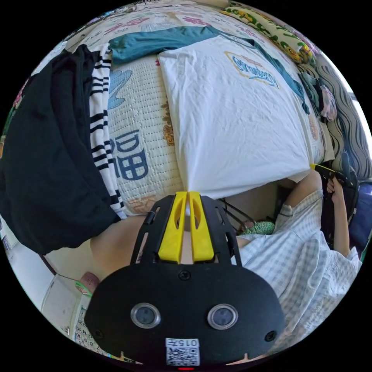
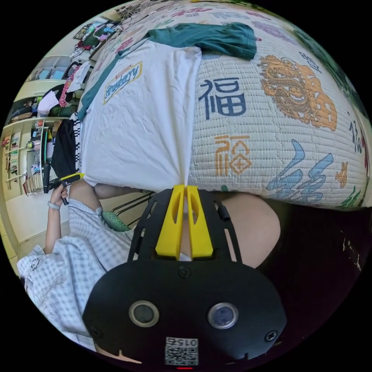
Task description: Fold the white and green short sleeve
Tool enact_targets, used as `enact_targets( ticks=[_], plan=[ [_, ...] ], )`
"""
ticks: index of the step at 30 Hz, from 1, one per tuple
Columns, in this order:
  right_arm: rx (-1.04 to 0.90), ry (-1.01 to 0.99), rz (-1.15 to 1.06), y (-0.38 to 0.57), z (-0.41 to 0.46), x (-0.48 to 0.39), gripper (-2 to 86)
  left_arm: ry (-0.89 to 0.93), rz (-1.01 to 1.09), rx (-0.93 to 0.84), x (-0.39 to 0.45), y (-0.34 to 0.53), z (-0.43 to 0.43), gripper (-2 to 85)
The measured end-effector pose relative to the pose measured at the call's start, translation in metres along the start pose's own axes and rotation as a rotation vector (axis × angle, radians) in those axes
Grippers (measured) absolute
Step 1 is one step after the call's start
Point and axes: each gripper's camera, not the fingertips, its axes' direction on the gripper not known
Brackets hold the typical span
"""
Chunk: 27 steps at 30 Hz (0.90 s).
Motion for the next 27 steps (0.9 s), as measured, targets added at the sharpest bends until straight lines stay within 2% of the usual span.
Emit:
enact_targets(
  ticks=[9,12,18,21,27],
  plan=[
    [0.014,0.019,0.049,0.039,-0.052,0.014,0.5,0.003,0.024,-0.088,0.011,-0.027,0.054,2.0],
    [0.091,0.027,0.084,0.066,-0.084,0.028,-0.2,0.015,-0.002,-0.044,0.006,-0.02,0.057,3.2],
    [0.29,-0.105,0.161,0.109,-0.148,0.067,-0.3,-0.127,-0.055,-0.035,-0.002,-0.01,0.058,5.2],
    [0.408,-0.163,0.17,0.115,-0.18,0.081,0.2,-0.087,0.006,0.081,0.021,-0.029,0.039,5.6],
    [0.608,-0.254,0.173,0.088,-0.23,0.109,3.8,-0.034,0.385,0.335,0.159,-0.131,-0.002,7.2]
  ],
)
